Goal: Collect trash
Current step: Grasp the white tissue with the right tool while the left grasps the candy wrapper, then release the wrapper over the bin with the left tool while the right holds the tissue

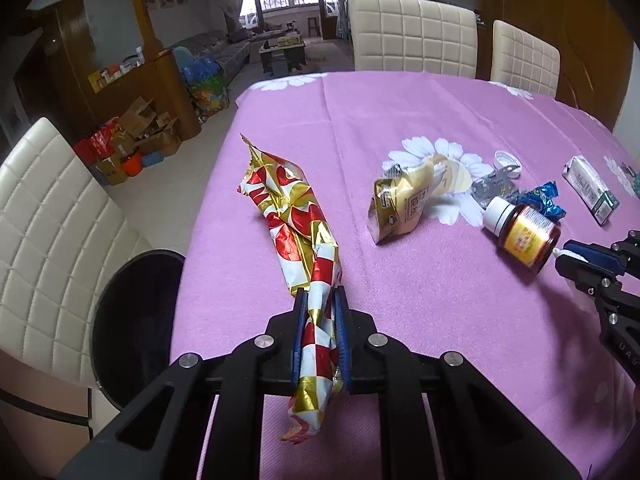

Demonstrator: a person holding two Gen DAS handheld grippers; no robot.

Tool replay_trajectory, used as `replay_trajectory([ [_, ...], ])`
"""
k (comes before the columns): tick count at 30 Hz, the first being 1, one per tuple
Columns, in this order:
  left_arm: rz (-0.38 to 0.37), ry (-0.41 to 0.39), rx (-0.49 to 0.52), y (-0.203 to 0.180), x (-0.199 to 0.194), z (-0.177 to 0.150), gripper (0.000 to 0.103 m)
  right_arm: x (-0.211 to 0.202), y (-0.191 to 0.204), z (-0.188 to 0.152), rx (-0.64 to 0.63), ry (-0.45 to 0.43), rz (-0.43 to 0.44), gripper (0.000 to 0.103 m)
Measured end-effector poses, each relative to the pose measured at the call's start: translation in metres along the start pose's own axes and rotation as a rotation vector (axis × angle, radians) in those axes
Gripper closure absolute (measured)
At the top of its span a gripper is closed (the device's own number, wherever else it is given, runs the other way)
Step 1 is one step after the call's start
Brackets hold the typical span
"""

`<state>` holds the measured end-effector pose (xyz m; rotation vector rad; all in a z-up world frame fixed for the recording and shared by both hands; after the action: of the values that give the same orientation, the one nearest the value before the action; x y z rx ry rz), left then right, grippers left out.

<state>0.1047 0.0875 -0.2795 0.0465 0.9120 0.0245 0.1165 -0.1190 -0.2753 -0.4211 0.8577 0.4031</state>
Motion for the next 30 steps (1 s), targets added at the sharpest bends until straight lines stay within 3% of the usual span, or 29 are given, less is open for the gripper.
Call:
replay_trajectory([
  [16,0.103,-0.067,-0.083,0.052,-0.045,-0.010,0.090,-0.022,0.072,0.059,-0.185,-0.141,0.120,0.090],
  [30,0.215,-0.054,-0.168,0.107,-0.048,-0.027,0.090,0.001,0.136,0.106,-0.331,-0.174,0.246,0.090],
])
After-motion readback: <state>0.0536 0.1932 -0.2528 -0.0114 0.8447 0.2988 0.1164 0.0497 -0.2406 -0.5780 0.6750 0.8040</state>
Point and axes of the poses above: each gripper's, at about its wrist camera, not at the fingertips, and x roughly the way its jaws point, y to its left, z to its top, the point moved 3 cm from there along x, roughly the way its jaws point, and after that the axes turned 5 degrees about -x, right-handed, at the moved point
